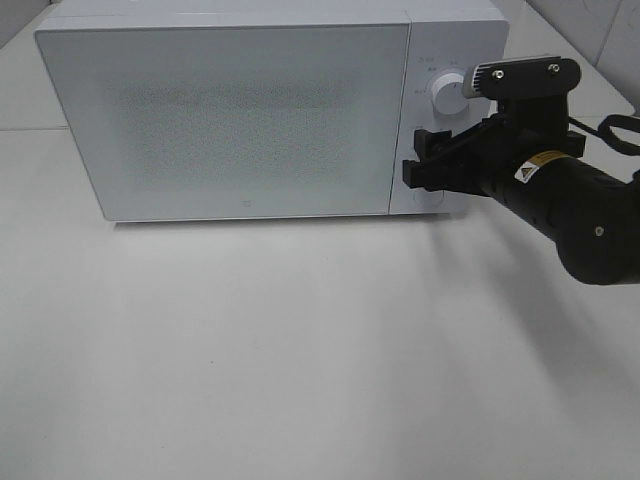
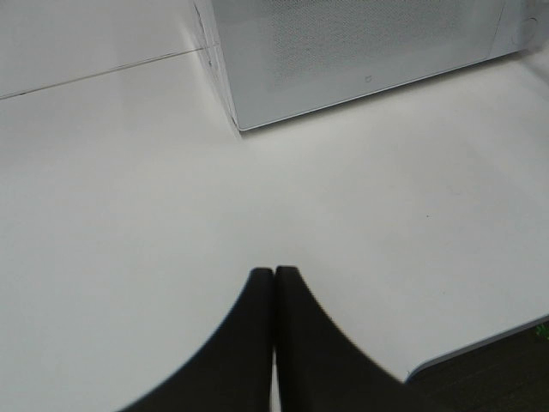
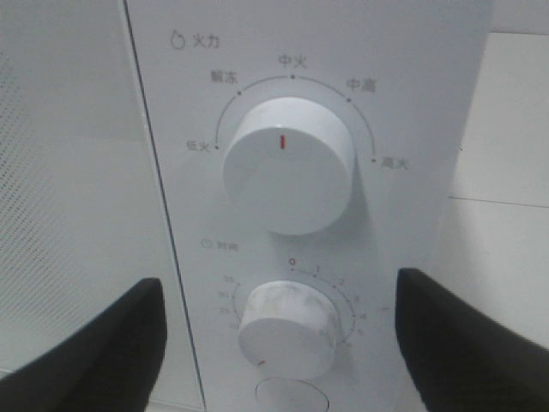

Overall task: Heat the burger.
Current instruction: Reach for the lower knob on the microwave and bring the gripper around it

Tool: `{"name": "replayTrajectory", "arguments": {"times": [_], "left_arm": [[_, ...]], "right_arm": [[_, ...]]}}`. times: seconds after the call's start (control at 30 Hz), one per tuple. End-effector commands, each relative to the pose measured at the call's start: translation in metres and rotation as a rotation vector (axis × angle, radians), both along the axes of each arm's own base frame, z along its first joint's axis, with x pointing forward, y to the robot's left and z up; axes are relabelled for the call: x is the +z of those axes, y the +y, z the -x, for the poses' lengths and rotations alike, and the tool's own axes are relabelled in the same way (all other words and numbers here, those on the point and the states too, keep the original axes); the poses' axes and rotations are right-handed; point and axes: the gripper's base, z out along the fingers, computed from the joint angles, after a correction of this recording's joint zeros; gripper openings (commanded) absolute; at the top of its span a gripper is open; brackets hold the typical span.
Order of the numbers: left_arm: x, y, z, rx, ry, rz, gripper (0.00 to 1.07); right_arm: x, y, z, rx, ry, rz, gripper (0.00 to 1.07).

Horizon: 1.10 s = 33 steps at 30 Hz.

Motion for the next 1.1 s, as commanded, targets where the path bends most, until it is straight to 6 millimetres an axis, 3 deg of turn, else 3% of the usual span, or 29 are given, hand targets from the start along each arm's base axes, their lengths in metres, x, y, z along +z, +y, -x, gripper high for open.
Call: {"name": "replayTrajectory", "arguments": {"times": [0.03, 0.37, 1.1], "left_arm": [[0.001, 0.000, 0.002, 0.002, -0.030, 0.017, 0.00], [0.001, 0.000, 0.002, 0.002, -0.030, 0.017, 0.00], [0.001, 0.000, 0.002, 0.002, -0.030, 0.017, 0.00]], "right_arm": [[0.001, 0.004, -0.007, -0.001, -0.028, -0.002, 0.71], [-0.023, 0.005, -0.021, -0.060, 0.009, 0.029, 0.71], [-0.024, 0.008, -0.021, -0.028, -0.008, 0.031, 0.67]]}}
